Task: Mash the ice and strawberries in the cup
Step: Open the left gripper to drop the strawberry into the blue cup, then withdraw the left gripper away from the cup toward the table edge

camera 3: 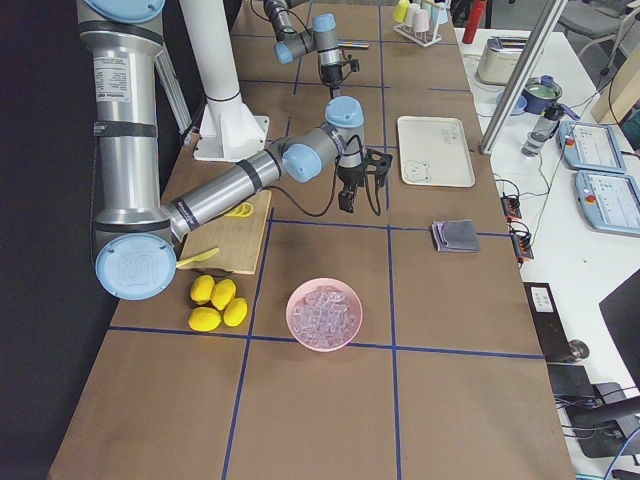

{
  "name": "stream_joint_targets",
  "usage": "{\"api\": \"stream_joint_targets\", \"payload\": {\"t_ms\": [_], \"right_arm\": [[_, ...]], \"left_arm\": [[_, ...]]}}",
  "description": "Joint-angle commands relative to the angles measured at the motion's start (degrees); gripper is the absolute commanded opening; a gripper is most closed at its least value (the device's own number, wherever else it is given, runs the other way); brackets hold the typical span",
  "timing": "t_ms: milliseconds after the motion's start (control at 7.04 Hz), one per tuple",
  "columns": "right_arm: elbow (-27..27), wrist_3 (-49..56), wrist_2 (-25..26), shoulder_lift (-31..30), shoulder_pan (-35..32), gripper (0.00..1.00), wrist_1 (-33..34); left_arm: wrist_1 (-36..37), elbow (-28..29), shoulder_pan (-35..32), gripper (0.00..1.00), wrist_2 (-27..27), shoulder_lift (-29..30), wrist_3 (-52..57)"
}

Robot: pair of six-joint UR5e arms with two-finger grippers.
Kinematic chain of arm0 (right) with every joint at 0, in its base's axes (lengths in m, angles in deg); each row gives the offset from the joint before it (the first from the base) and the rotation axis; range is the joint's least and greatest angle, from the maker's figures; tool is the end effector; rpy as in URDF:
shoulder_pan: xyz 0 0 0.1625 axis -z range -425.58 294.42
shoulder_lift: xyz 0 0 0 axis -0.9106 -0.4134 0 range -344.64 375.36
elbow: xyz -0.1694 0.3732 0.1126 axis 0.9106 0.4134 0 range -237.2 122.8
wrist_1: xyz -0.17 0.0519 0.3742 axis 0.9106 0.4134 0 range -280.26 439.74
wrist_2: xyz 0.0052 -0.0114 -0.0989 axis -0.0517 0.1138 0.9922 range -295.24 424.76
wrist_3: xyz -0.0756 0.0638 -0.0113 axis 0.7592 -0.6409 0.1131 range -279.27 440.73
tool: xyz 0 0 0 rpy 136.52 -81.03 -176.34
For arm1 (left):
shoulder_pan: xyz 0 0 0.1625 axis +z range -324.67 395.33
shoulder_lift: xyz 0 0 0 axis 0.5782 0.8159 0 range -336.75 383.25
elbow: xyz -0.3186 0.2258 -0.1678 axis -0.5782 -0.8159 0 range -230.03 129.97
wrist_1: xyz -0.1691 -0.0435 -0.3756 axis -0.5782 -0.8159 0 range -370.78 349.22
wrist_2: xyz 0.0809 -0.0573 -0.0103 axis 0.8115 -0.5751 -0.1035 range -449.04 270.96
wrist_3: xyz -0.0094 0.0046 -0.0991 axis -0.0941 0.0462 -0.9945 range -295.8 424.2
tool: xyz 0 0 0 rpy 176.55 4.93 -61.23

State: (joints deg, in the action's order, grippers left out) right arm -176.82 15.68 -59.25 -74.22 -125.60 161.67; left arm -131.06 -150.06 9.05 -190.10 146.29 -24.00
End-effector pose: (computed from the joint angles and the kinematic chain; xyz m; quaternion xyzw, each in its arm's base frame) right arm -0.1687 -0.4476 0.3945 0.0070 -0.4170 0.1812 0.8906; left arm 0.5238 -0.3858 0.1836 0.0693 0.5955 -0.1129 0.7924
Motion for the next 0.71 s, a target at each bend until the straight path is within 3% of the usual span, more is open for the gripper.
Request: {"api": "stream_joint_targets", "payload": {"t_ms": [0,142,284,568], "right_arm": [[0.0,0.1,-0.1,-0.2,-0.6,1.0,0.1],[0.1,0.2,-0.1,-0.3,-0.7,1.0,0.1],[0.2,0.2,-0.1,-0.5,-0.6,1.0,0.1],[0.2,0.2,-0.1,-0.6,-0.7,1.0,0.1]], "left_arm": [[0.3,-5.0,-1.4,0.78,-0.5,-5.6,1.1],[0.5,-7.6,-4.0,0.78,-3.1,-10.7,7.5],[0.4,-9.6,-9.5,0.79,-9.1,-18.4,14.8],[0.3,-10.2,-21.1,0.79,-18.0,-31.7,32.7]]}}
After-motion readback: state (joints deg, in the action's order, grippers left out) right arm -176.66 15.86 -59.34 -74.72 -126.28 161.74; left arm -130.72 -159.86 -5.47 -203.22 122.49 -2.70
